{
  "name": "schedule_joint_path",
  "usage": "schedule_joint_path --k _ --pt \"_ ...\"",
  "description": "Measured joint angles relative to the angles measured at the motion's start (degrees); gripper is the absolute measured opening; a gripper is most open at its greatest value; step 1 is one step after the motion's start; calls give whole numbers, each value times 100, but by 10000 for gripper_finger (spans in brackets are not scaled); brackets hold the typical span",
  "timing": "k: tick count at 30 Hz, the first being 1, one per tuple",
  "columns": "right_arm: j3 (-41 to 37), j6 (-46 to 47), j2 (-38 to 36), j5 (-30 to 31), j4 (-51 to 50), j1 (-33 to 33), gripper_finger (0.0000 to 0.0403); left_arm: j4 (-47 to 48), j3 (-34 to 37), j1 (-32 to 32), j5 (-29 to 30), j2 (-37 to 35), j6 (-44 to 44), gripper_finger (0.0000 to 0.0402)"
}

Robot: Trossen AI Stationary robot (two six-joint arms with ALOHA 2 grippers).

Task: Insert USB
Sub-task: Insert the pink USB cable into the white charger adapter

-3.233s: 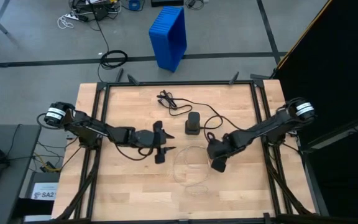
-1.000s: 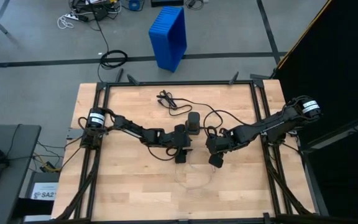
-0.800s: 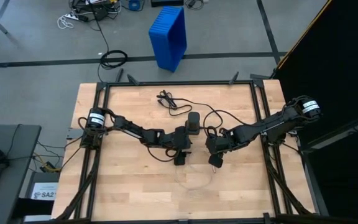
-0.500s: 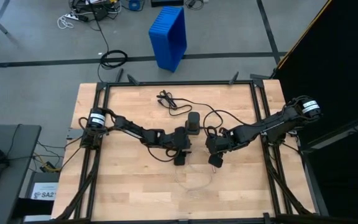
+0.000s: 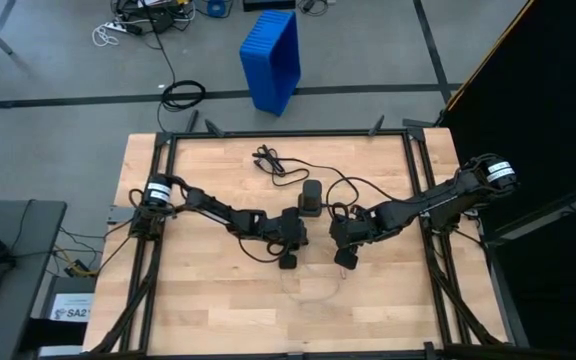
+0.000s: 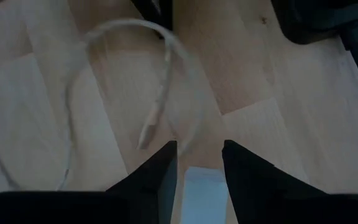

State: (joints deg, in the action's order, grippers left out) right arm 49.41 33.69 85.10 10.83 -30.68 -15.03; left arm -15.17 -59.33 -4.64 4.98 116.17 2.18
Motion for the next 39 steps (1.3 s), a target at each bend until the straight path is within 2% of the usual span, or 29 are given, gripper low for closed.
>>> schedule_joint_path --k 3,11,15,24,29,33,35,39 --pt "0 -39 0 0 70 0 103 567 15 -59 480 -290 19 1" --pt "240 -207 0 -31 151 0 101 2194 50 -534 2535 -1388 -44 0" --pt "558 -530 0 32 276 -15 101 2768 50 -842 3323 -1844 -164 0" --pt "1081 -1674 0 653 997 -186 100 3698 279 -1715 4877 -2990 -593 0" --pt "1163 -2270 0 1555 1529 -293 104 3726 923 -2092 5417 -3931 -877 0" --pt "1163 -2655 4 1983 2216 -250 110 3499 1503 -2284 5683 -4650 -988 0" --pt "1165 -2865 92 2071 2570 -203 114 3101 1854 -2289 5528 -4929 -846 0" --pt "1111 -3383 579 2170 3371 -131 125 1709 2640 -2117 4791 -5303 -152 0"
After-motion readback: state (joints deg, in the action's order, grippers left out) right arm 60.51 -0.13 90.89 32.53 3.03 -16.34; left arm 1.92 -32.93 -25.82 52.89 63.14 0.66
